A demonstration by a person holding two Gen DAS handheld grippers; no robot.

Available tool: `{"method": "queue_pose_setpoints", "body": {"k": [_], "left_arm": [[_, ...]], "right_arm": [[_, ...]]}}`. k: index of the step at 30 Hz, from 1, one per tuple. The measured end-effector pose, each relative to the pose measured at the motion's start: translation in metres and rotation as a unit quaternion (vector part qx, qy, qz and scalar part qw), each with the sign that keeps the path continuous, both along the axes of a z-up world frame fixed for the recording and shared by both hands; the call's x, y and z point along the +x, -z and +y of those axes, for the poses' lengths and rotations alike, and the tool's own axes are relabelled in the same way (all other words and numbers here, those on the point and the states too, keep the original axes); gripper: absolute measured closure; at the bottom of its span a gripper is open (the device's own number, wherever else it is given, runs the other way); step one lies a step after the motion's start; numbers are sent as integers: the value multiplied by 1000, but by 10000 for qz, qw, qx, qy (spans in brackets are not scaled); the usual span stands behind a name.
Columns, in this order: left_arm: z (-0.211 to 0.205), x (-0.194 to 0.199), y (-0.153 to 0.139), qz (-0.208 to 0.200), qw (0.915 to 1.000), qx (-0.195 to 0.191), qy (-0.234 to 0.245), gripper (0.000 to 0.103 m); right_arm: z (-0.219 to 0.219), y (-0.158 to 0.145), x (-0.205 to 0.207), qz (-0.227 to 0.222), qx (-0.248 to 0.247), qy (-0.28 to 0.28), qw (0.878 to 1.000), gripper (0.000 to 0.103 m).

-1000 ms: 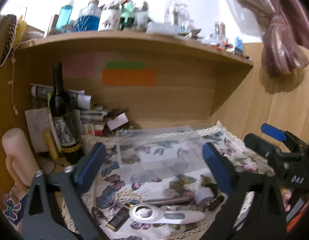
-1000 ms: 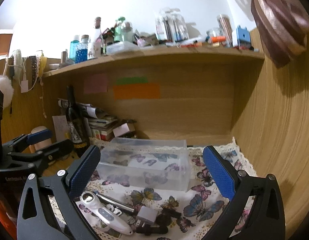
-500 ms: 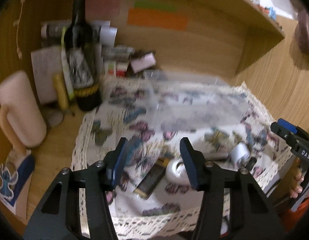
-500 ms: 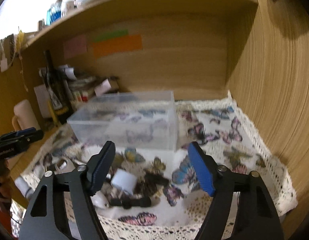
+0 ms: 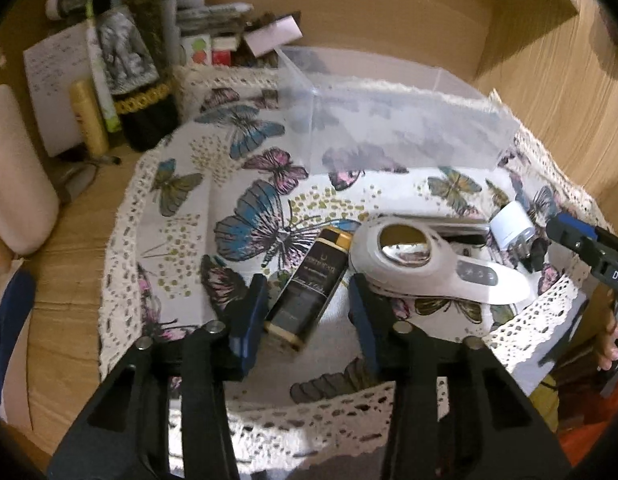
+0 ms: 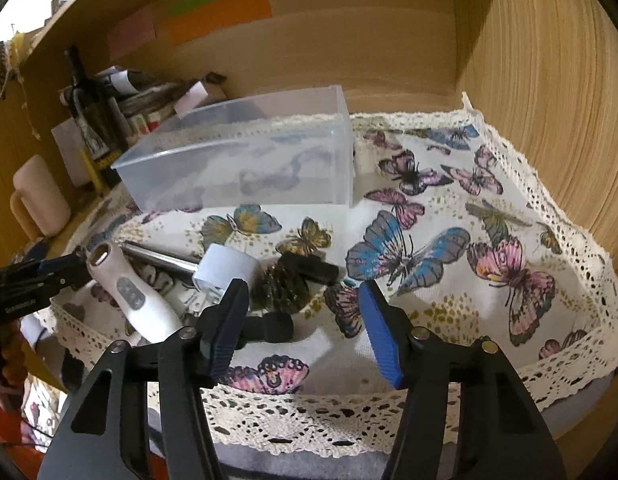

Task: Organize rigid objects
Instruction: 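Grasp the black-and-gold bottle with the left gripper while the right gripper grasps the black knurled knob, then carry the bottle and knob over the clear box while both grippers open to drop them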

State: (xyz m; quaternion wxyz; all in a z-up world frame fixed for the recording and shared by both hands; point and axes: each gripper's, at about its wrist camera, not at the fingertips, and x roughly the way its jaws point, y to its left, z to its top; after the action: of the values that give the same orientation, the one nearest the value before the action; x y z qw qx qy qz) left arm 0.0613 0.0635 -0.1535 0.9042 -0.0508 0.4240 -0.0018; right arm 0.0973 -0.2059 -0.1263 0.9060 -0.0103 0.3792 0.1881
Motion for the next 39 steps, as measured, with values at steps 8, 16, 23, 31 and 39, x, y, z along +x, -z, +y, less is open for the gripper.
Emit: {"method": "queue_pose_setpoints", "body": {"k": [8,16,23,31,39], "left_arm": [[-3,15,3,50,9998,170,110,79],[9,10,-1,-126,9999,9,-110,80],[17,-1,-28,-571,9981,-37,-246,80],[12,2,-80,-1314,9910,20,-258,80],[9,31,-119,-1743,9845,-88,-197,80]], "right_arm": [[17,10,20,309,-228,-270,9989,66],[25,13,26,317,-365,-435,9979,76],[14,-12,19,-142,-146,-270,9994,76],[11,-56,24,-841,183,-140,9962,76],[21,-105,42,-1485,444,-231,9876,76]]}}
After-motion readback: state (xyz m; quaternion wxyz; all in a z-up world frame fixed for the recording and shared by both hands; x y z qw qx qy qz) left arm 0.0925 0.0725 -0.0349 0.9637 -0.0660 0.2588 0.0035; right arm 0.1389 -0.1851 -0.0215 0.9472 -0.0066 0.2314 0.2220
